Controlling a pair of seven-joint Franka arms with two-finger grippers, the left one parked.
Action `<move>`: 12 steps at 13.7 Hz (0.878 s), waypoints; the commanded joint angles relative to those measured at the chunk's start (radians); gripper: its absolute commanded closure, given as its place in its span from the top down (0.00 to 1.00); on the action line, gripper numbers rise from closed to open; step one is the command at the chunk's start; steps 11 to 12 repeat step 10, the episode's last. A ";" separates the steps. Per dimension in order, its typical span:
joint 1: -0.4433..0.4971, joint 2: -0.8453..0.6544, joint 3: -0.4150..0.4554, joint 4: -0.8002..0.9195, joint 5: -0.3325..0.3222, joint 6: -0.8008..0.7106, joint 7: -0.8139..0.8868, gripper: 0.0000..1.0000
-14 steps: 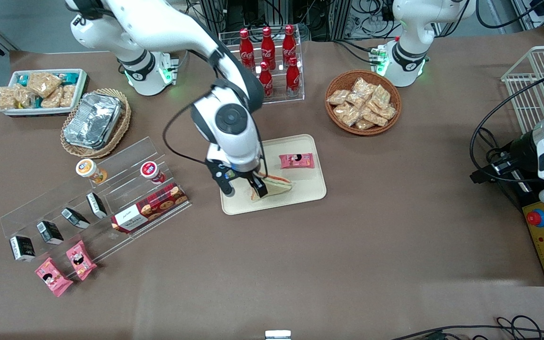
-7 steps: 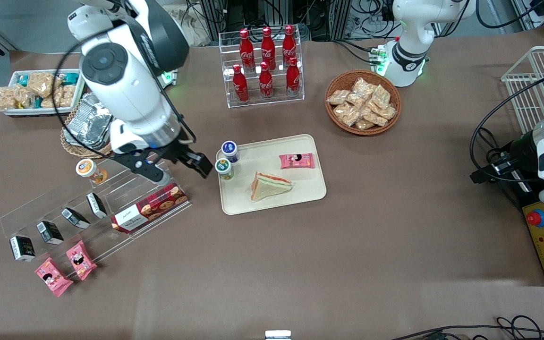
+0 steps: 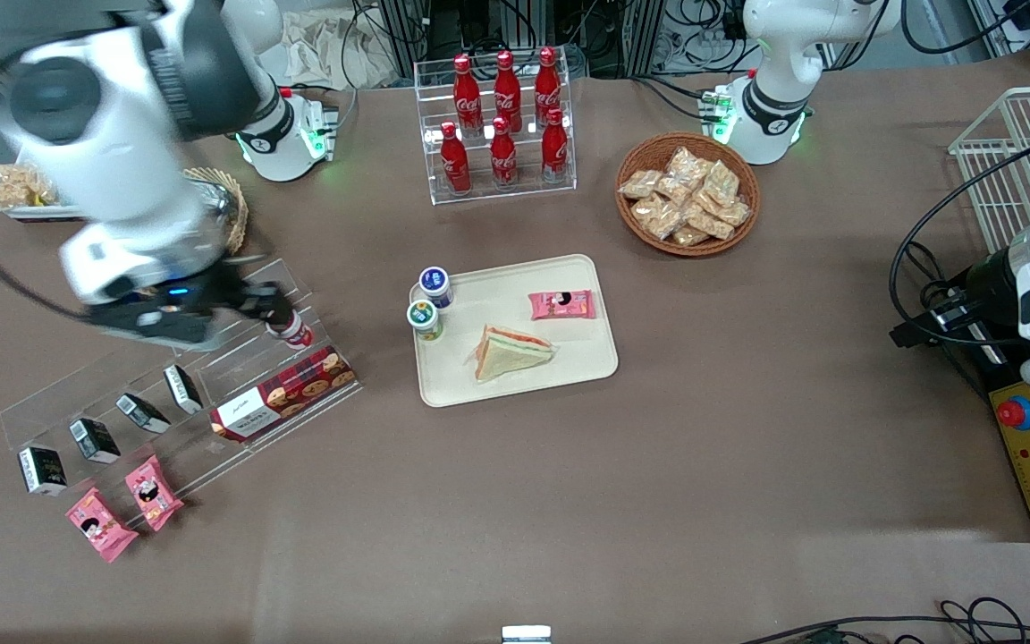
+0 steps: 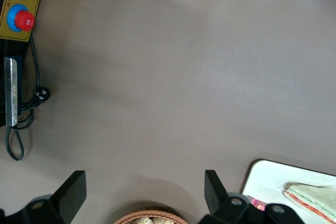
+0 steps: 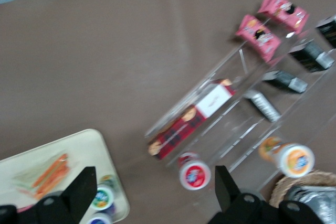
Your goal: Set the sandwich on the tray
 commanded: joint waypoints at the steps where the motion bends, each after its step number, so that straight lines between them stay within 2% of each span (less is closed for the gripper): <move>1: -0.119 -0.082 0.031 -0.075 -0.004 -0.002 -0.151 1.00; 3: -0.180 -0.078 0.019 -0.061 -0.001 -0.002 -0.301 1.00; 5: -0.199 -0.076 -0.025 -0.047 -0.007 -0.002 -0.371 1.00; 12: -0.214 -0.066 -0.046 0.049 -0.009 -0.034 -0.385 1.00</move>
